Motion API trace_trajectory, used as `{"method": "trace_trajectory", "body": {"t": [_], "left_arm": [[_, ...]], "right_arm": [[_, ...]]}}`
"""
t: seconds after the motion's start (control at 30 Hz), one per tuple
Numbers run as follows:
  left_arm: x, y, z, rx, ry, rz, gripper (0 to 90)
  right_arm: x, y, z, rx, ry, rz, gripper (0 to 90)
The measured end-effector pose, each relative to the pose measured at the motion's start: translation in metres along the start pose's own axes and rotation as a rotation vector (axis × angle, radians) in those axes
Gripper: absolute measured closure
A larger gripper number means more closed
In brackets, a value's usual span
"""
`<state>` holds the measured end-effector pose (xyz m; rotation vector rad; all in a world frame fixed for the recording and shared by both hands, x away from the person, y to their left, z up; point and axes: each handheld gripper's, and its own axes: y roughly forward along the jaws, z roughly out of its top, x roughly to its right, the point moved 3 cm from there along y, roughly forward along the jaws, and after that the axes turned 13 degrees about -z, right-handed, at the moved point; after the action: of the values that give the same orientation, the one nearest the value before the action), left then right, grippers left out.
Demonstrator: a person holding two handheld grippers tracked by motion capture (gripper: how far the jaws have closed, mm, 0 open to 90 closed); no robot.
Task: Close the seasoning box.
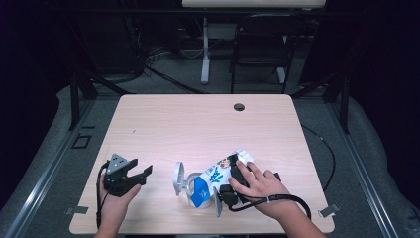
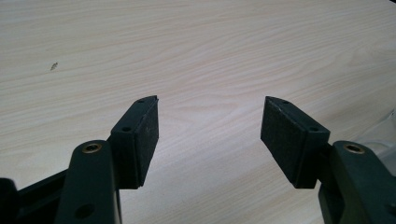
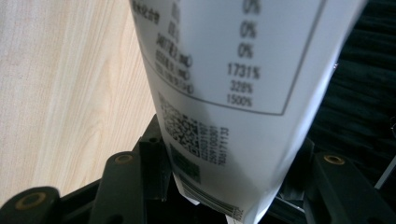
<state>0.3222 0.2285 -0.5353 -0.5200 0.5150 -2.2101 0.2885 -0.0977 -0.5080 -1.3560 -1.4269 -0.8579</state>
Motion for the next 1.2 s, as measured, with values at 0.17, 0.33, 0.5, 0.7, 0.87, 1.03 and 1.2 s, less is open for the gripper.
{"method": "trace_trajectory", "body": {"t": [0.17, 0.33, 0.5, 0.7, 0.87, 1.03, 1.2], "left_arm": [[-0.0003, -0.0004, 0.0001, 0.001, 0.0, 0.002, 37.3], [-0.0003, -0.0004, 0.0001, 0.002, 0.0, 0.002, 37.3], [-0.0007, -0.0004, 0.0, 0.0, 0.002, 0.002, 37.4], [-0.0008, -0.0005, 0.0001, 0.0, 0.003, 0.002, 37.3], [-0.0008, -0.0007, 0.0001, 0.001, 0.002, 0.003, 37.4], [-0.0004, -0.0004, 0.0, 0.001, 0.0, 0.001, 37.4], [-0.0003, -0.0004, 0.0001, 0.0, 0.0, 0.002, 37.3]], "right_arm": [[-0.0003, 0.0002, 0.0, 0.004, 0.004, 0.002, 48.8], [-0.0001, 0.0, 0.0001, 0.004, 0.0, 0.0, 48.9], [0.0004, -0.0005, 0.0002, 0.001, -0.008, -0.006, 49.3], [0.0019, -0.0011, 0.0003, -0.003, -0.02, -0.006, 49.7], [0.0022, -0.0011, 0.0003, -0.001, -0.02, -0.007, 49.9], [0.0016, -0.0008, 0.0003, 0.004, -0.014, -0.008, 50.0], [0.002, -0.0004, -0.0003, 0.008, -0.009, -0.007, 50.5]]}}
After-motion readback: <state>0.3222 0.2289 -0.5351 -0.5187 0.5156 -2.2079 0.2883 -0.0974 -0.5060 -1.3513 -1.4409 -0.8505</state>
